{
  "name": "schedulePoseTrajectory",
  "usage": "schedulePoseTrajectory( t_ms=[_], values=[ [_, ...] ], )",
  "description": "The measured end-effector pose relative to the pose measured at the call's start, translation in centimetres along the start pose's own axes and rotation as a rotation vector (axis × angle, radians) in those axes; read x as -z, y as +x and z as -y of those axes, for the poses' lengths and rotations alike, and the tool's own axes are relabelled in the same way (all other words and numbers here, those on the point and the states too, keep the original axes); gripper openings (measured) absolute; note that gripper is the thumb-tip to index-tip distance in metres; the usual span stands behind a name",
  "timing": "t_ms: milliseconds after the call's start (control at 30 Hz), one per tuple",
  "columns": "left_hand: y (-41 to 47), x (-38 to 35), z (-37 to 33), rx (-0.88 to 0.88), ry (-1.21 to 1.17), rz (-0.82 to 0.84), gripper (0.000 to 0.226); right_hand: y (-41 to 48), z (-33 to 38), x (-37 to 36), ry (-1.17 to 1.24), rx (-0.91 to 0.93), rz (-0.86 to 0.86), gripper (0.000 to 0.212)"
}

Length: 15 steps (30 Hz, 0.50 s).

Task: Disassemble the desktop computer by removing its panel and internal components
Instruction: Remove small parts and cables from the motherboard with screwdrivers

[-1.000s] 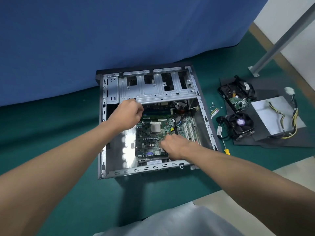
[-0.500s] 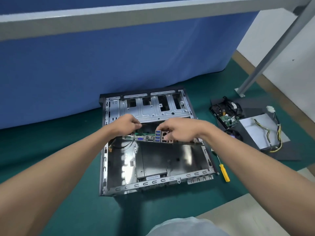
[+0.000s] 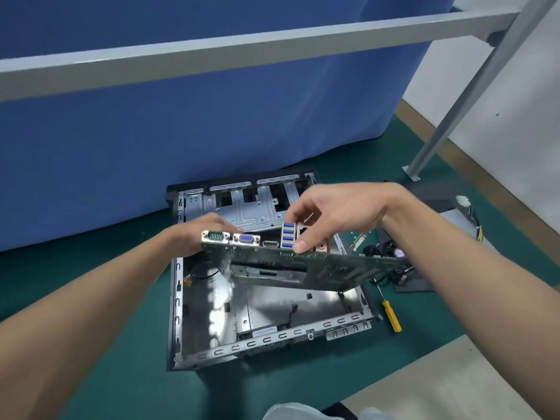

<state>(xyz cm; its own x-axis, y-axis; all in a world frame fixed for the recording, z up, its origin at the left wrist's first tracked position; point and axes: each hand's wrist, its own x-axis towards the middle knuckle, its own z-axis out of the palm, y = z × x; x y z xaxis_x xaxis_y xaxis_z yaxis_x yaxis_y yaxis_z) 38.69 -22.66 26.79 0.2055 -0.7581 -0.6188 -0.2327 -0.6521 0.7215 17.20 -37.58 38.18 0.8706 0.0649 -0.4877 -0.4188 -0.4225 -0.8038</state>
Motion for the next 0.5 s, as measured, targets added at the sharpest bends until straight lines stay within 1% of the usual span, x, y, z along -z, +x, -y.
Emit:
schedulePoseTrajectory(
  t_ms=[33,67,100,133,200,267,333,367,433,500],
  values=[
    [-0.2,0.1,0.0,-0.003,0.047,-0.012,0.008,-0.5,0.7,0.4,-0.007,0.033,-0.023,0.045],
    [-0.4,0.2,0.0,0.004,0.108,-0.039,0.010,-1.1,1.4,0.7,-0.009,0.068,-0.049,0.046],
    [-0.6,0.0,-0.3,-0.002,0.145,-0.066,0.021,-1.8,2.1,1.1,-0.001,0.099,-0.078,0.043],
    [-0.5,-0.3,-0.5,-0.023,0.140,-0.085,0.027,-2.5,2.7,1.5,0.010,0.126,-0.105,0.038],
    [-0.5,-0.7,-1.2,-0.078,0.061,-0.060,0.029,-4.1,3.6,2.4,0.019,0.166,-0.147,0.030],
    [0.1,-1.0,-1.6,-0.078,-0.051,-0.036,0.022,-5.6,4.1,3.3,0.045,0.190,-0.165,0.026],
    [0.9,-1.0,-1.8,-0.016,-0.165,-0.064,0.028,-6.9,4.1,4.2,0.063,0.215,-0.176,0.024],
    [1.2,-0.9,-1.7,0.015,-0.202,-0.076,0.030,-7.5,4.0,4.7,0.062,0.227,-0.188,0.027],
    [1.9,-1.1,-1.8,0.066,-0.223,-0.078,0.037,-8.3,3.5,5.5,0.081,0.244,-0.229,0.031],
    [2.5,-1.3,-2.0,0.083,-0.224,-0.095,0.049,-8.8,2.8,5.9,0.104,0.248,-0.271,0.025]
  ],
)
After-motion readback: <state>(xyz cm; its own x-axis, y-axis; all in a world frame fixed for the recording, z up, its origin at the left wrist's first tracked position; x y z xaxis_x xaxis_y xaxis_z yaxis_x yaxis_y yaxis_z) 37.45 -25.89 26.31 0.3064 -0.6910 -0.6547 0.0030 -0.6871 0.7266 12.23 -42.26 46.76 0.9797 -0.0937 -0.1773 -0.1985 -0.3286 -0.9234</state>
